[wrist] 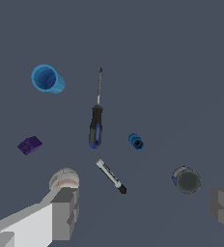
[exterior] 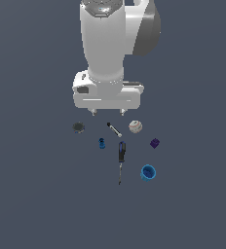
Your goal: Pick up a designated object from a clutter of objects.
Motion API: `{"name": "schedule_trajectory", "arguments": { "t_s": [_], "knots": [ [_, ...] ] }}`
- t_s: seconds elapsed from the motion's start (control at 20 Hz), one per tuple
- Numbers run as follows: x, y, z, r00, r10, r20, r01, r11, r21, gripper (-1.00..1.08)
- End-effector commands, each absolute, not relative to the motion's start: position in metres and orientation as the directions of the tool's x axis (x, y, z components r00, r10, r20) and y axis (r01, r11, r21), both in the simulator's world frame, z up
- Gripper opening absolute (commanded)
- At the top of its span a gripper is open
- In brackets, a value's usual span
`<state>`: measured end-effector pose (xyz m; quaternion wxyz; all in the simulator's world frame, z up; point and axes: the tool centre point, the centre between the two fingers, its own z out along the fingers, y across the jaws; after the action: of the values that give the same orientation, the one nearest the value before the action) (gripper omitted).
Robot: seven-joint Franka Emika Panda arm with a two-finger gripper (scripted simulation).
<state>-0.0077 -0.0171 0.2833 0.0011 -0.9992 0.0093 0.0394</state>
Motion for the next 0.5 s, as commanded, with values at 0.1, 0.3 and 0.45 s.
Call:
{"name": "schedule_trajectory", "arguments": {
  "t_s": [0.1, 0.3, 0.45],
  "knots": [
    [-0.008, -0.018, 0.283, 0.997, -0.019, -0.079, -0.019, -1.0, 0.001, 1.0],
    [-0.009, -0.023, 0.28, 0.996, -0.028, -0.083, -0.027, -0.999, 0.019, 1.0],
    [-0.011, -0.029, 0.28, 0.995, -0.041, -0.086, -0.038, -0.999, 0.031, 1.0]
  ]
}}
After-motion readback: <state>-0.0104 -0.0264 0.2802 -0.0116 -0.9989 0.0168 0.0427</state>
